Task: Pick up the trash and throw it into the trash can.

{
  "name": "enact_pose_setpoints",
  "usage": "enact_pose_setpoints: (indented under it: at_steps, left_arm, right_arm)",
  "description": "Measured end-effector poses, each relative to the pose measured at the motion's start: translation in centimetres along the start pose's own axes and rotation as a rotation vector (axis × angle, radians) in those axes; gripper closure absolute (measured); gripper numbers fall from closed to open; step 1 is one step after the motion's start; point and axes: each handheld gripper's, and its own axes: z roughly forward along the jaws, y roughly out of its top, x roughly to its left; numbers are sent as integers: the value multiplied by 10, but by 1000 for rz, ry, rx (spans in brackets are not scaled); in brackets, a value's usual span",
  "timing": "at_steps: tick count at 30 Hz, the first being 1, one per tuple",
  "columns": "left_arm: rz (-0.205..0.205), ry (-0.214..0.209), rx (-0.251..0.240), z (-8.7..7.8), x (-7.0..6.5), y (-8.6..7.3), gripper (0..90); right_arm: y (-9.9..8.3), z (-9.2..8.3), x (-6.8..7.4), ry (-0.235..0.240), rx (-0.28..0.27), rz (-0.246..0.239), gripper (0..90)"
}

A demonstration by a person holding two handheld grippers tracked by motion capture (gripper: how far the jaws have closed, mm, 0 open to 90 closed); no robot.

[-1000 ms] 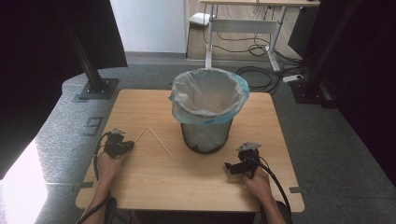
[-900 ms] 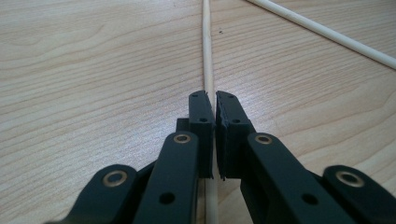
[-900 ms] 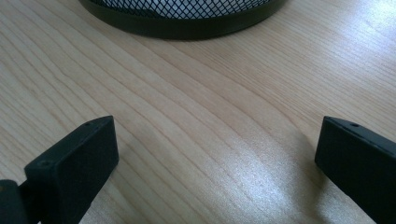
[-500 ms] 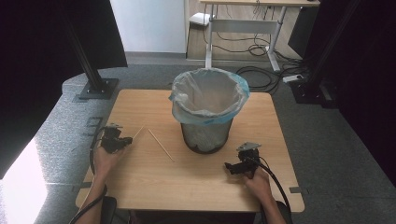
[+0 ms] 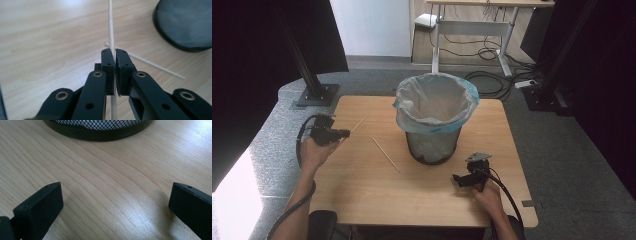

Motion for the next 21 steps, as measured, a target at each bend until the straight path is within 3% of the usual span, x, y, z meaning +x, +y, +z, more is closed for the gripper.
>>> enact_pose_setpoints:
  at_steps: [11, 15, 21]
  left_arm:
    - [83, -36, 4, -48, -22, 66, 860]
    - [130, -53, -7, -65, -39, 96, 860]
    - [209, -79, -8, -76, -70, 133, 859]
  right_arm:
    - [0, 0, 0, 0, -1, -3, 0]
    - [0, 0, 0, 0, -3, -2, 0]
    - [0, 0, 0, 1, -1, -2, 0]
